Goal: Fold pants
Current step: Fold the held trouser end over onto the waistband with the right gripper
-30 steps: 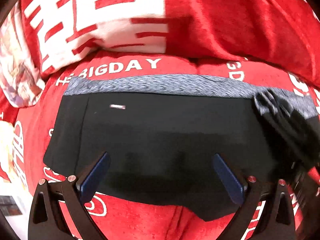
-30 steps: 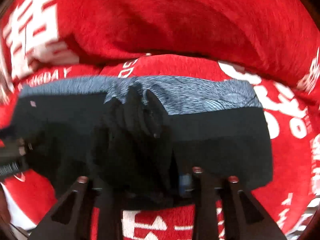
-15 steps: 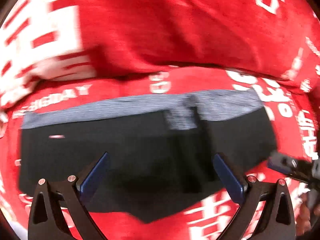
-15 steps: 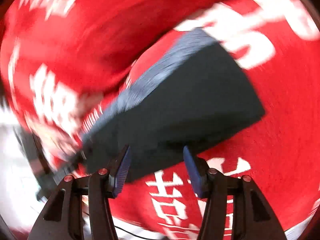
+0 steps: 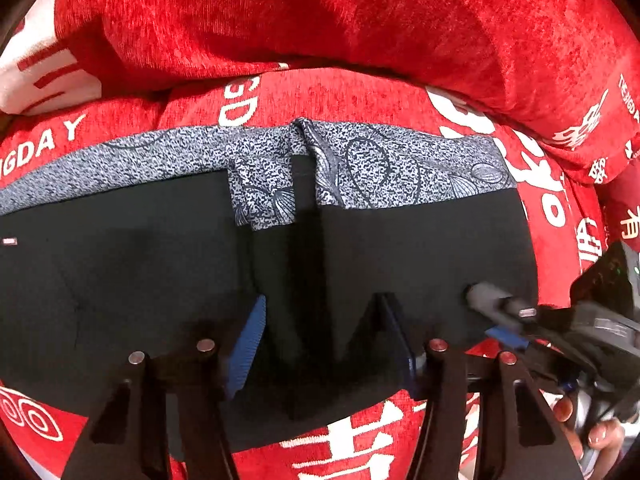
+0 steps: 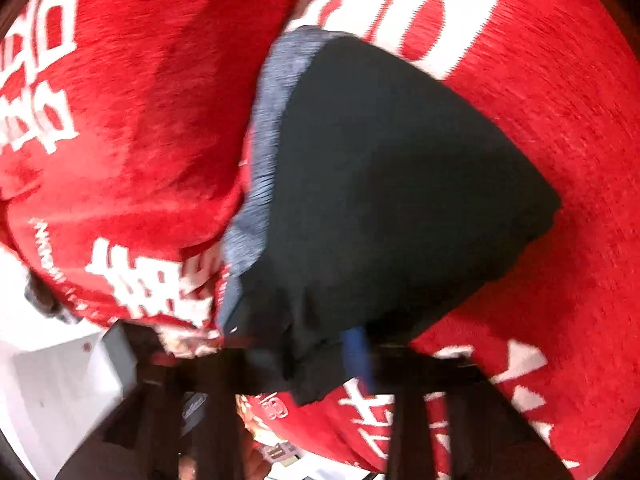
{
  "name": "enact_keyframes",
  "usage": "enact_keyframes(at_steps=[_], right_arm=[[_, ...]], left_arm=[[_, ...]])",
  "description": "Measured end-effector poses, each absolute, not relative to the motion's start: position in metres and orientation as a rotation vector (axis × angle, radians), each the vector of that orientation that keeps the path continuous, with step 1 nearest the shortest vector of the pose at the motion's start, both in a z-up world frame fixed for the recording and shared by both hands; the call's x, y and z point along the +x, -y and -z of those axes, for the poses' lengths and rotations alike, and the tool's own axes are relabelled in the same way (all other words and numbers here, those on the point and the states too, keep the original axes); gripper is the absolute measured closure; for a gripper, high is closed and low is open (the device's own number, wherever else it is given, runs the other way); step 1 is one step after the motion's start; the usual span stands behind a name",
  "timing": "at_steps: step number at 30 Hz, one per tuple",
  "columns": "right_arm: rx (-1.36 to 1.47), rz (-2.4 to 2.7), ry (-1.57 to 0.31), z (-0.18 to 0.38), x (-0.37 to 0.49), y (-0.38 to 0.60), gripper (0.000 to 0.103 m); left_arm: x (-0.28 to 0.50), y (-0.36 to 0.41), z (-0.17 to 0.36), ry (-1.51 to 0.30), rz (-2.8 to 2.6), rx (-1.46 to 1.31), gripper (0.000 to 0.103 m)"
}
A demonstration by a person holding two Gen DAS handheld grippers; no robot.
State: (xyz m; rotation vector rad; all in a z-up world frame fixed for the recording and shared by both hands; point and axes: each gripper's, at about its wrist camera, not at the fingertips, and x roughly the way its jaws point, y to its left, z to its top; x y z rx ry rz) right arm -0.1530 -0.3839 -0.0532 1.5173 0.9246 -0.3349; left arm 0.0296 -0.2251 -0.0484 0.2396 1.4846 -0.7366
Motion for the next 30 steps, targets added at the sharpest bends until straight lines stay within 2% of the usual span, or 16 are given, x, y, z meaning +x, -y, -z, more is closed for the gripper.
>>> enact_keyframes(at_steps=[7, 9, 11, 13, 14, 15, 16, 20, 21, 24, 25, 27, 30], right_arm=[[1.406, 0.277, -0.951, 0.019, -0.142, 0.371, 0.098], [1.421, 0.282, -0.998, 0.034, -0.142, 0.363, 0.098], [1.444, 0.316, -1.037, 0.058, -0.144, 0.358, 0.099], [1.456, 0.318, -1.017, 0.066, -0.145, 0.357, 0.099], [1.436, 0.312, -1.025, 0.063, -0.144, 0.357, 0.099], [1.412, 0.303, -1.039, 0.059, -0.142, 0.357, 0.097], [1.386, 0.286, -1.061, 0.054, -0.139, 0.357, 0.096], [1.310, 0.119, -1.158, 0.025, -0.132, 0.361, 0.066], [1.289, 0.095, -1.143, 0.017, -0.132, 0.364, 0.066], [1.180, 0.101, -1.063, -0.016, -0.127, 0.390, 0.066], [1.140, 0.137, -1.042, -0.024, -0.124, 0.401, 0.069], [1.102, 0.206, -1.026, -0.025, -0.112, 0.423, 0.086], [1.071, 0.287, -1.043, -0.010, -0.095, 0.452, 0.089]], left_arm=[[0.022, 0.201, 0.018, -1.351, 0.715, 0.325, 0.051], [0.019, 0.196, 0.035, -1.373, 0.676, 0.379, 0.051], [0.022, 0.187, 0.045, -1.393, 0.655, 0.314, 0.051], [0.025, 0.187, 0.044, -1.383, 0.633, 0.308, 0.050], [0.025, 0.189, 0.044, -1.378, 0.624, 0.321, 0.047], [0.026, 0.193, 0.043, -1.372, 0.608, 0.341, 0.037], [0.027, 0.195, 0.040, -1.363, 0.595, 0.359, 0.035], [0.036, 0.192, 0.021, -1.328, 0.591, 0.353, 0.035], [0.040, 0.192, 0.017, -1.317, 0.588, 0.352, 0.035], [0.050, 0.195, 0.007, -1.303, 0.578, 0.353, 0.035], [0.053, 0.201, 0.005, -1.302, 0.581, 0.357, 0.035], [0.055, 0.217, 0.006, -1.295, 0.601, 0.374, 0.035], [0.052, 0.245, 0.015, -1.294, 0.629, 0.402, 0.035]])
